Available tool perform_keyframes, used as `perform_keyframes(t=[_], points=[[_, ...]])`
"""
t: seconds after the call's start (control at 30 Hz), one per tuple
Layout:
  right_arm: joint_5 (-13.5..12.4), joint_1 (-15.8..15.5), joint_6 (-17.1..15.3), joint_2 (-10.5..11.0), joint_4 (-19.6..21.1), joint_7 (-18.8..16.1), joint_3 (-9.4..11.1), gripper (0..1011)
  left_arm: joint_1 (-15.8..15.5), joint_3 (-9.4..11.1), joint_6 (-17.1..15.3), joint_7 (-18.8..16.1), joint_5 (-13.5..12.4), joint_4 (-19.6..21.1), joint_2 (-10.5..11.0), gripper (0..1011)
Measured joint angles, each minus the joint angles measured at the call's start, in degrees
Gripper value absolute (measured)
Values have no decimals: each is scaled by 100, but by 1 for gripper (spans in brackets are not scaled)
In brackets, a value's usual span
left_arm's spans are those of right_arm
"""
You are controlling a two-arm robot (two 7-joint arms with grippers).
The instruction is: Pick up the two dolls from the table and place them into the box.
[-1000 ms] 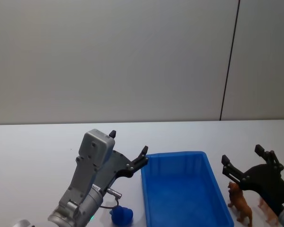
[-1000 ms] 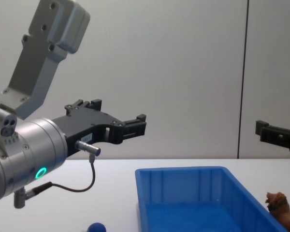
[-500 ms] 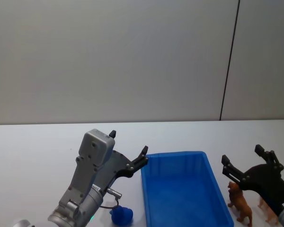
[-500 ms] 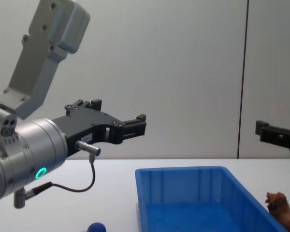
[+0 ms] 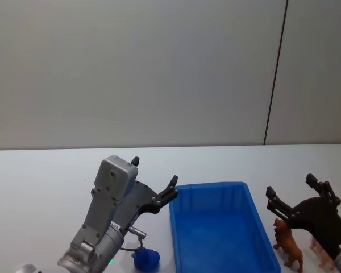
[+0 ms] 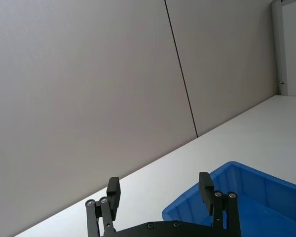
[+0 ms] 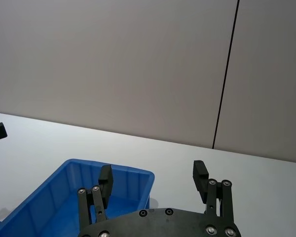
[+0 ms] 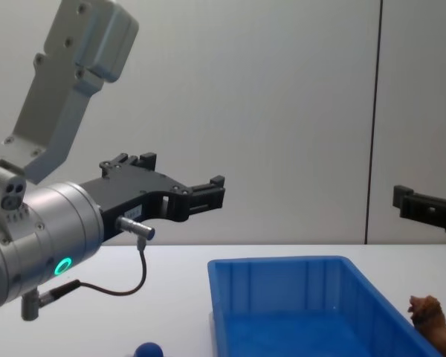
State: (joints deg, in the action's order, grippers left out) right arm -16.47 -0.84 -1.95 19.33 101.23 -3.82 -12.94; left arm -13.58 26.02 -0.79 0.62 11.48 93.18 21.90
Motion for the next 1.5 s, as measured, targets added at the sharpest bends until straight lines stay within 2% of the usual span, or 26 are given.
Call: perform_keyframes(t=[0.7,0.97,1.5], points=[[-76,-3,-74,35,-47,-7,55,1001,0,0,0,0,0,0,0,1003],[-186,-36,-272,106,-113,60,144,1001,0,0,0,0,0,0,0,1003],[-307,-238,-741,238,-198,477,304,1001,0,0,0,0,0,0,0,1003]])
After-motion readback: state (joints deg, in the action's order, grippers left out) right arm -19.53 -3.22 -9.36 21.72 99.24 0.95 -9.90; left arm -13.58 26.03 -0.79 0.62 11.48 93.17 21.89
